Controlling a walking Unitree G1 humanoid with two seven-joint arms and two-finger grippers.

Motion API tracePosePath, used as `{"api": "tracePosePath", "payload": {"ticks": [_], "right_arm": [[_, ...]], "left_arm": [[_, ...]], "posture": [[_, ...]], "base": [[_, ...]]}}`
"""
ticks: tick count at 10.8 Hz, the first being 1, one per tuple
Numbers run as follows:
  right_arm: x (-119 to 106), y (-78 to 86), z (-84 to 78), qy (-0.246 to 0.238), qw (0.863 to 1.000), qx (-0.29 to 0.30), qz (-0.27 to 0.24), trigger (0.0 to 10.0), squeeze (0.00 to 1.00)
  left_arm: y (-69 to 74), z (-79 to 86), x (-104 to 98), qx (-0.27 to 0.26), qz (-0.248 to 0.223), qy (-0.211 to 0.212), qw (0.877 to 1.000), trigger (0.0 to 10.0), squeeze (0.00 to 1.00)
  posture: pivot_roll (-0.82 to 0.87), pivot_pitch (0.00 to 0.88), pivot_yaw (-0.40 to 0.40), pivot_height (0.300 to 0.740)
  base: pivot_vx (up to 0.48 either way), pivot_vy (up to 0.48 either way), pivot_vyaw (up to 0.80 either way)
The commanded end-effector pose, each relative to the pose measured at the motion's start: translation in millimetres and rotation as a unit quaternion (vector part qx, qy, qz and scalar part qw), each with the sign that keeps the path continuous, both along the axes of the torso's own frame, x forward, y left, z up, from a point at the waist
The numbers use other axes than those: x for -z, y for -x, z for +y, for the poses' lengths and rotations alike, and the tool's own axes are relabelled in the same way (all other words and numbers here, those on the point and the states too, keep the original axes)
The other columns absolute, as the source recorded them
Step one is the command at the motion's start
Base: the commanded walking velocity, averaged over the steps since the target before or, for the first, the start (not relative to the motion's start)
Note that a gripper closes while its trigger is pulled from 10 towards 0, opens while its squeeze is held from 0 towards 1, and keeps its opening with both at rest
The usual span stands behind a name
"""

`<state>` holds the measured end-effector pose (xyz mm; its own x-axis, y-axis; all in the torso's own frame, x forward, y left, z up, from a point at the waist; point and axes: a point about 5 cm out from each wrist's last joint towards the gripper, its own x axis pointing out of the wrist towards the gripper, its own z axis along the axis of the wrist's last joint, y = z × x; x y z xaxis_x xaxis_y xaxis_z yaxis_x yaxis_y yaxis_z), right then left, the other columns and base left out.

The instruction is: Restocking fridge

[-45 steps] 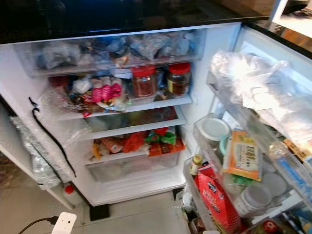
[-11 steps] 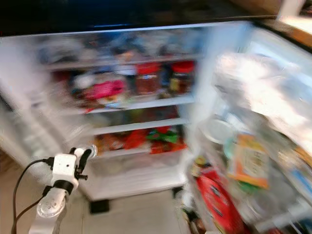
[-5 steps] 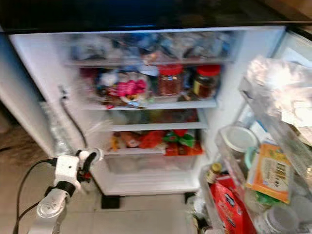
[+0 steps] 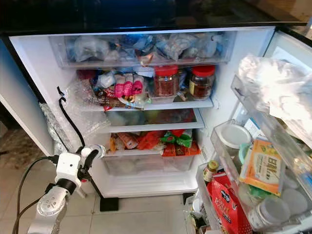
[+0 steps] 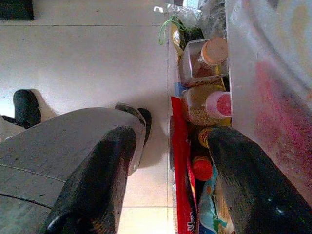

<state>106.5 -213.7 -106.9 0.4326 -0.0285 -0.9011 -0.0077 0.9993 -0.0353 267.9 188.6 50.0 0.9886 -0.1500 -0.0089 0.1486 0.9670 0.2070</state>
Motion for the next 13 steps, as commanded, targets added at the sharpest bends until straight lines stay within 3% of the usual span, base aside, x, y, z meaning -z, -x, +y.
{"api": "tracePosePath", "payload": {"ticks": [1, 7, 13], "right_arm": [[0.5, 1.1, 1.5, -0.002, 1.000, -0.001, 0.001, 10.0, 0.00], [1.2, 2.7, 1.7, -0.002, 1.000, -0.009, 0.011, 10.0, 0.00], [0.8, 1.5, 3.8, -0.020, 1.000, -0.014, 0.006, 10.0, 0.00]], "left_arm": [[-2.0, -0.1, -6.8, 0.003, -0.017, 0.000, 1.000, 10.0, 0.00], [-1.0, -1.5, -6.3, 0.003, -0.015, 0.003, 1.000, 10.0, 0.00], [-2.0, -2.6, -6.5, 0.001, -0.016, 0.003, 1.000, 10.0, 0.00]], "posture": [[-0.16, 0.000, -0.010, 0.740], [-0.16, 0.000, -0.015, 0.740], [-0.16, 0.000, -0.017, 0.673]], "base": [[0.000, 0.000, 0.00], [0.000, 0.000, 0.00], [0.000, 0.000, 0.00]]}}
